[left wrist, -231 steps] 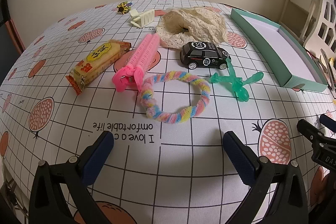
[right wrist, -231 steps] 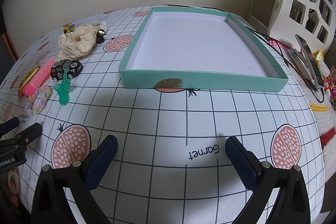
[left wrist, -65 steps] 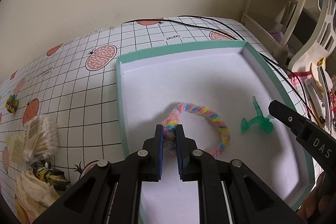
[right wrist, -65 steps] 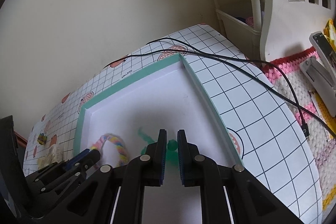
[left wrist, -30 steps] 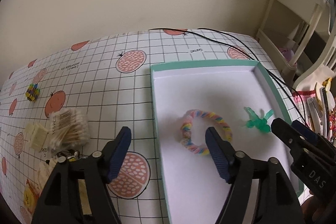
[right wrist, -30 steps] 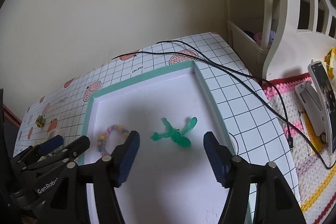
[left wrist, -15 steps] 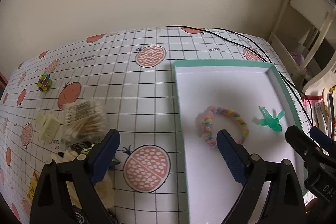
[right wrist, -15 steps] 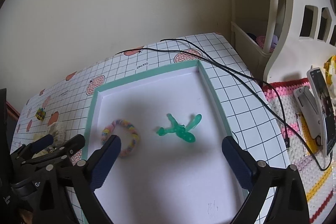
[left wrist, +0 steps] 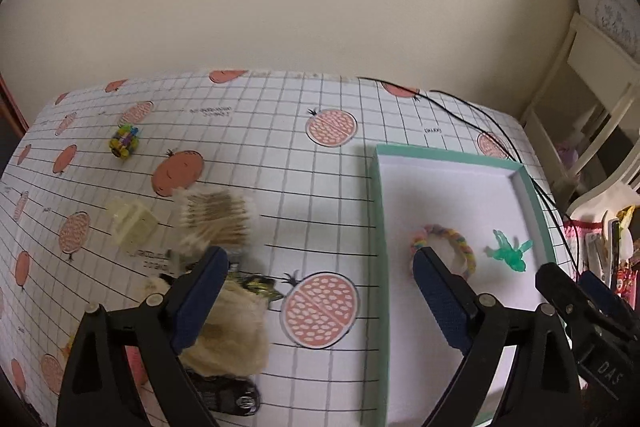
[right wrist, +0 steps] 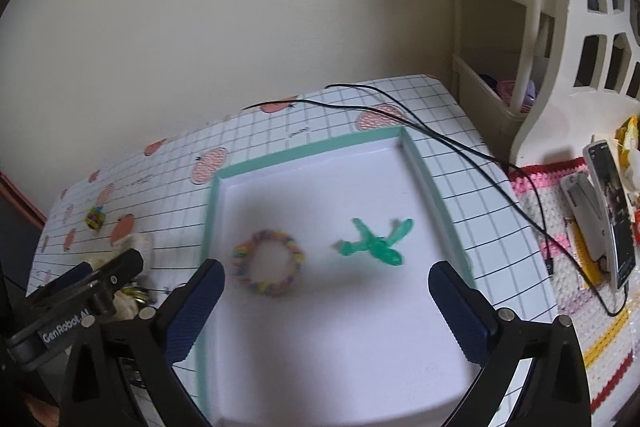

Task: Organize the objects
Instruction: 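Move left tool to the yellow snack packet while right tool approaches the black toy car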

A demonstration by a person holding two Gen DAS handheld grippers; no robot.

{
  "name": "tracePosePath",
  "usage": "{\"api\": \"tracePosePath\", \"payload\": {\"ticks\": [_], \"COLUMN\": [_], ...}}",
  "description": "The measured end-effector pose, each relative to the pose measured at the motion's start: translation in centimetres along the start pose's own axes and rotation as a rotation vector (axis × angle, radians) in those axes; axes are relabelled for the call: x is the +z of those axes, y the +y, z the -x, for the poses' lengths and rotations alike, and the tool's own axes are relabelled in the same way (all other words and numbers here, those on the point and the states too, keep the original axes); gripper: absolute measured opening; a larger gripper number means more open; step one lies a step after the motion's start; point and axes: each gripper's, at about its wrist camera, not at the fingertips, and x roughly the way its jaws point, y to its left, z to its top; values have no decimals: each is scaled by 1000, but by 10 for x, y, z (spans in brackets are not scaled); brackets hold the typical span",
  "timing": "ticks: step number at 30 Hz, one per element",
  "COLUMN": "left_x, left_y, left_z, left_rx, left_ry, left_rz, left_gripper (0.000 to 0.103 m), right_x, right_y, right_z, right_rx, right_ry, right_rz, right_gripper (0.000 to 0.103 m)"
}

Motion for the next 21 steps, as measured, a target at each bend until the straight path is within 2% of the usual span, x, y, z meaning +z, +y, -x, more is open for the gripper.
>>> {"api": "tracePosePath", "payload": {"ticks": [3,4,9,11,17,21], "left_x": [2,2,4,4,2,0], "left_y": [15,20,64,83,136,157], "left_z": [9,12,27,30,34,36], "left_rx": [-12,-18,-14,-19,26,38], "left_ry": [-8,-11,-33,-18,28,54], "left_rz": [2,-3,22,29,26,-8], "left_gripper": [97,103,103,103,103,103], "right_x": [2,2,0,-3,-20,-35], "right_y": [17,24,57,69,119,153], "right_z": [5,7,8,8,4,6], "right_rx": [30,42,107,122,180,213], "right_ry": [3,2,28,34,90,121], "right_rz": [23,35,61,86,217,318], "right_gripper": [103,103,103,103,103,103]}}
